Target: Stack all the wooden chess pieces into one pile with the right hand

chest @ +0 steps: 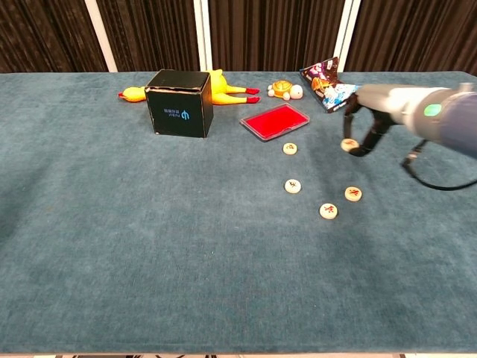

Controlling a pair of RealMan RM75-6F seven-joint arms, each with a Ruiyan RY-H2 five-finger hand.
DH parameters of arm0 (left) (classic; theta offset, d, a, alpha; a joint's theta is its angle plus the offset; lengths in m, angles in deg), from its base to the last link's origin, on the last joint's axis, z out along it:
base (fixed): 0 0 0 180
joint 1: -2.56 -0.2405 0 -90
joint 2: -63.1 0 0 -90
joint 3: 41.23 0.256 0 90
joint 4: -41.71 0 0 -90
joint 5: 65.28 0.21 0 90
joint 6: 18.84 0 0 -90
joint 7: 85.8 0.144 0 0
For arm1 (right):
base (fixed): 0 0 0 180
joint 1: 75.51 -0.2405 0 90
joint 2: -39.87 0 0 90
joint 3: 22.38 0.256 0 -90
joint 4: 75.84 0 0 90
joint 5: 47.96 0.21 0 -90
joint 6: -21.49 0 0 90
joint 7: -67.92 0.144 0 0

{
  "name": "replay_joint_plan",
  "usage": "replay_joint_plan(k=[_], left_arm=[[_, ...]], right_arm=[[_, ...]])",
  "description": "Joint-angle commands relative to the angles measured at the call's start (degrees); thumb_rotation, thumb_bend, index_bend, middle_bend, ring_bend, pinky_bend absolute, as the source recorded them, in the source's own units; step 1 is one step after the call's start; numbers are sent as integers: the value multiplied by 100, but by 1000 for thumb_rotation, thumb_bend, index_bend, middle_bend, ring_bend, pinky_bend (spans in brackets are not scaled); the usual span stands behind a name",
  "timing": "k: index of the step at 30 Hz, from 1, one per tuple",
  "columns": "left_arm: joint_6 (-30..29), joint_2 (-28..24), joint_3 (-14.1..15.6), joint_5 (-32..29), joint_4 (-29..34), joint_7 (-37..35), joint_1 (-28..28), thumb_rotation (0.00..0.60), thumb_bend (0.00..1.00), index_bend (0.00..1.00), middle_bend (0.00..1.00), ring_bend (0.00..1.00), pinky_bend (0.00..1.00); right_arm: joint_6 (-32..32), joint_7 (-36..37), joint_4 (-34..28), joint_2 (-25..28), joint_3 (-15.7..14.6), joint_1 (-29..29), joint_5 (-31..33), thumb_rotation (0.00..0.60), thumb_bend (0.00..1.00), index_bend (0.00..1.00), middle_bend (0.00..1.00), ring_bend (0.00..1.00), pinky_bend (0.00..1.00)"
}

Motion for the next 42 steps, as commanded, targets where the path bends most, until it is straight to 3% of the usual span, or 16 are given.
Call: replay_joint_plan(k=[1,6,15,31,42], left_arm=[[-1,5,3,-1,2,11,-1,600,4,40,23,0,143],[-18,15,-3,-10,14,40,-6,600,4,40,22,0,143],[-11,15,-2,-19,20,47,-5,600,4,40,22,0,144],[8,13,-8,-33,6,42,1,600,5,40,22,0,143],[8,7,-18,-50,10,27,0,600,5,40,22,0,143]], right_arm=[[259,81,-837,622,-397,412,-183,600,391,525,4,15,0],[378,257,-1210,798,-647,590,-403,600,391,525,5,15,0],[598,442,-1087,512,-995,736,-773,600,391,525,5,15,0],[633,427,-352,-297,-887,526,-798,600,391,525,5,15,0],[614,290,-129,-516,-814,414,-725,600,391,525,5,15,0]])
